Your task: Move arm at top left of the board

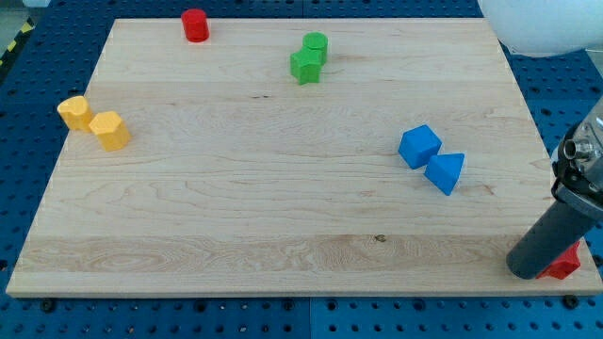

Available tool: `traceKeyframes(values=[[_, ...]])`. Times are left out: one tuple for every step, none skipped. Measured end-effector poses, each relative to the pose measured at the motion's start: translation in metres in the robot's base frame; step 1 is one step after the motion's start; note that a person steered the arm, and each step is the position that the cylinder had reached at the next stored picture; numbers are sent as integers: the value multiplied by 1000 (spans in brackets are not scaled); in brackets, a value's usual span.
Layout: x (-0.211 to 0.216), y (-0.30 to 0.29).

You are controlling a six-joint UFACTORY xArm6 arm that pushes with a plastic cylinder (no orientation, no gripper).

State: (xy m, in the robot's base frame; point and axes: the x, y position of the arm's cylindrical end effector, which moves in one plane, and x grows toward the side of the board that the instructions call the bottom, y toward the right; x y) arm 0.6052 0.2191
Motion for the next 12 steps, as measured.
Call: traceKeyframes(values=[[0, -3], [-4, -28], [-16, -60], [-19, -65], [-19, -76], [-21, -95], [-21, -97], [-21, -97], [-21, -102], [-21, -130], [-21, -151], [-21, -183]])
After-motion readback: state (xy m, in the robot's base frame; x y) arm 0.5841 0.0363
